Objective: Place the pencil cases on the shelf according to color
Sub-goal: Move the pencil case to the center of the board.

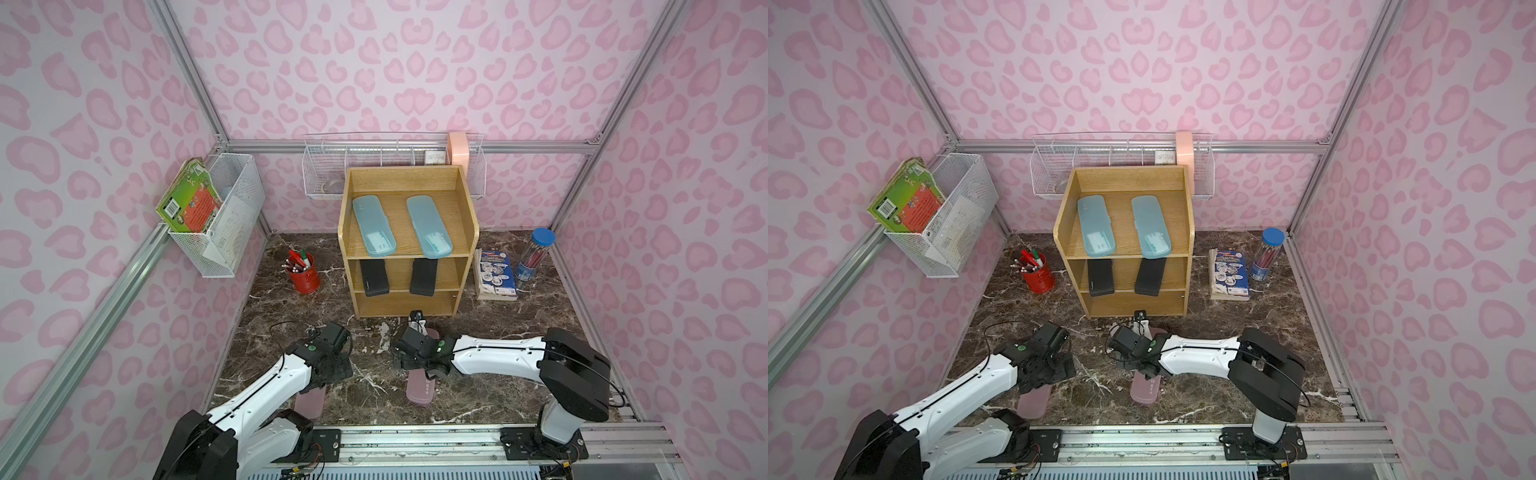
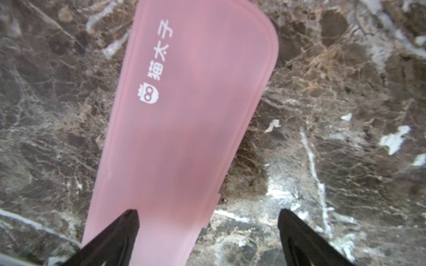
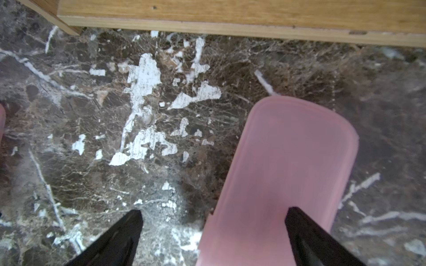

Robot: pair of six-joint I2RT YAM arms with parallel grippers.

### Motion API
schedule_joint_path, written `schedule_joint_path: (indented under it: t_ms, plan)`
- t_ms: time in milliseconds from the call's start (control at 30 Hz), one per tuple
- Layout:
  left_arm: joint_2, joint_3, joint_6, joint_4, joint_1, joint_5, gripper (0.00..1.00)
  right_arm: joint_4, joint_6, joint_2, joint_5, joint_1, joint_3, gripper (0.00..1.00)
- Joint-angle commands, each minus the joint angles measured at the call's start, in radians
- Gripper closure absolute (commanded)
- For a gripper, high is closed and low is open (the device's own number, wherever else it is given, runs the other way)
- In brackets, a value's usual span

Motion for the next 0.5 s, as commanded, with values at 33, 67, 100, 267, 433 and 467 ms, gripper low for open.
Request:
schedule_joint_path:
  t_ms: [33,67,100,267,433,467]
  plan:
    - [0.046,-0.011,0.009,0.084,0.001,0.173,0.01,-0.091,0.035,-0.004,0.001,0.000,-0.023,0.00]
    - [0.059,-0.005,0.003,0.088,0.002,0.189,0.01,-0.102,0.043,-0.011,0.006,0.000,-0.031,0.00]
    - [0.076,0.002,0.002,0.094,0.002,0.205,0.02,-0.108,0.049,-0.023,0.014,0.000,-0.047,0.00]
    - [0.107,0.029,-0.025,0.143,-0.011,0.258,0.02,-0.089,0.043,-0.120,0.030,-0.018,-0.136,0.00]
    - [0.057,0.167,-0.019,0.055,-0.065,0.264,0.02,0.033,-0.006,-0.299,0.026,-0.016,-0.224,0.00]
    - [0.034,0.191,-0.018,0.029,-0.073,0.243,0.02,0.034,-0.006,-0.333,0.026,-0.014,-0.235,0.00]
